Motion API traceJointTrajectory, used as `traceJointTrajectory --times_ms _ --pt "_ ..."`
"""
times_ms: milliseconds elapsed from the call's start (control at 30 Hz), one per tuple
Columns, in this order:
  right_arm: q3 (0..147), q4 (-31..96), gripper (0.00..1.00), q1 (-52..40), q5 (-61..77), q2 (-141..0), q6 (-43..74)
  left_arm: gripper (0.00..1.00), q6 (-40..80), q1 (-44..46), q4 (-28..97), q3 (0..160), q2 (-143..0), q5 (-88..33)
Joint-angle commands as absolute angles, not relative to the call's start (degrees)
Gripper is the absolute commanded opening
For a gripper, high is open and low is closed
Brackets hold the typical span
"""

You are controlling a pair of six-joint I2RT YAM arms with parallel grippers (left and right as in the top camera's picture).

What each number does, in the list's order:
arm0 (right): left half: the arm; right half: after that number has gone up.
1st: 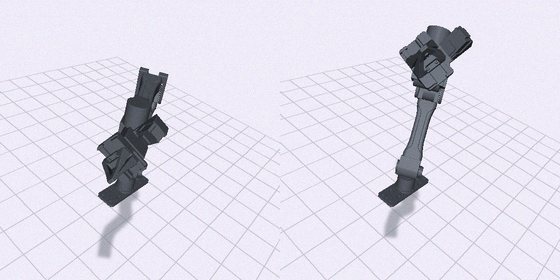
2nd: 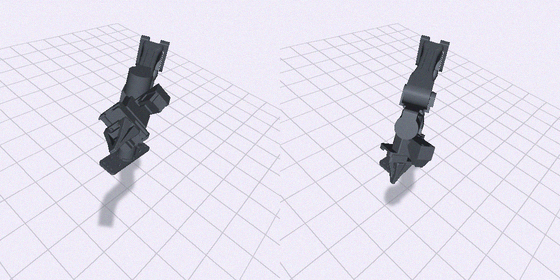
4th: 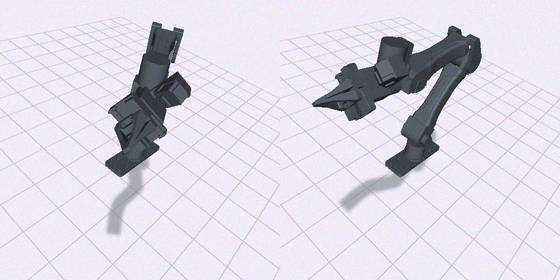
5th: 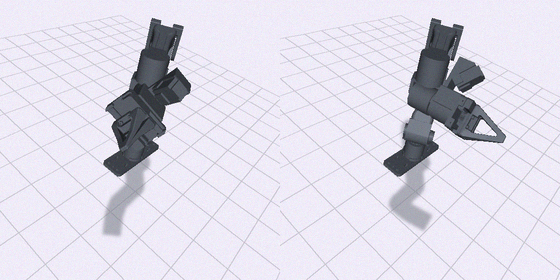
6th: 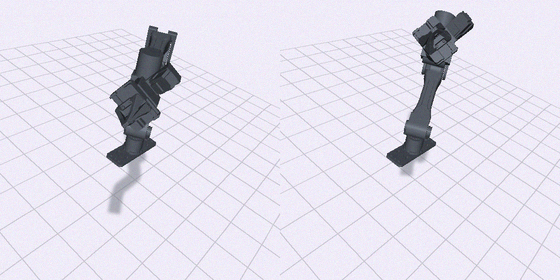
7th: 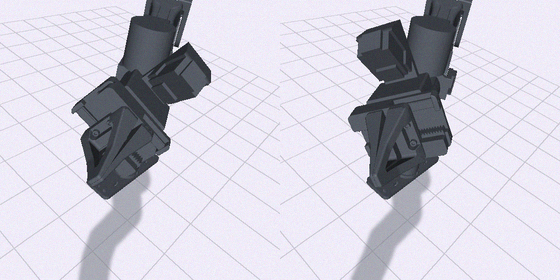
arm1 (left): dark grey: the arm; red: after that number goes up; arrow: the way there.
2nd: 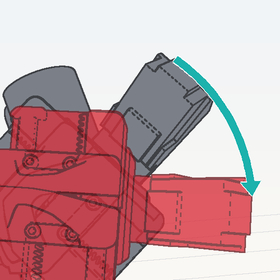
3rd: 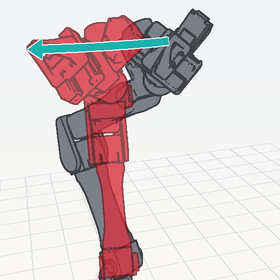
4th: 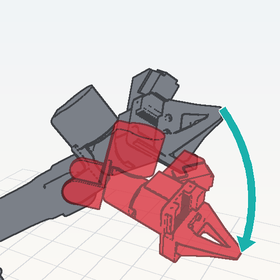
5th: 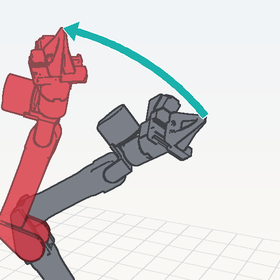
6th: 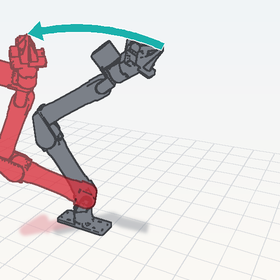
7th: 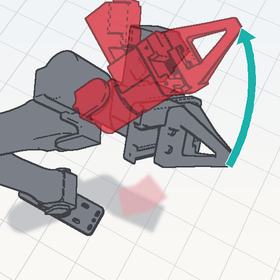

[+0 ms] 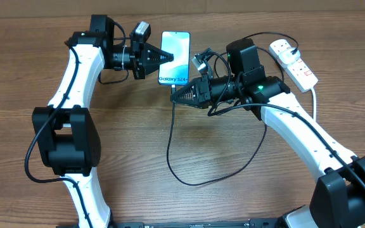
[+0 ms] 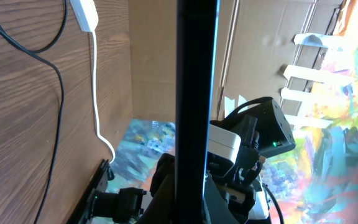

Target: Plug charger to phone and switch on socket

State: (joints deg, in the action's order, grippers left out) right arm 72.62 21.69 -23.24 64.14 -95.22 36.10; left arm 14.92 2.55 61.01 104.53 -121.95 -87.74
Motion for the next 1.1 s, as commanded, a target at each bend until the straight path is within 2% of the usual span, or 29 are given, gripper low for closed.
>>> traceJointTrajectory --times_ms 0,1067 --pt "72.3 21.3 0.04 -23.2 64.1 -96.7 37.0 0.04 15.3 2.6 60.8 106.0 -121.4 -90.7" --pt "72.3 20.0 0.04 -20.5 67.2 -97.4 37.9 0.04 15.2 2.5 60.8 106.0 -121.4 -90.7"
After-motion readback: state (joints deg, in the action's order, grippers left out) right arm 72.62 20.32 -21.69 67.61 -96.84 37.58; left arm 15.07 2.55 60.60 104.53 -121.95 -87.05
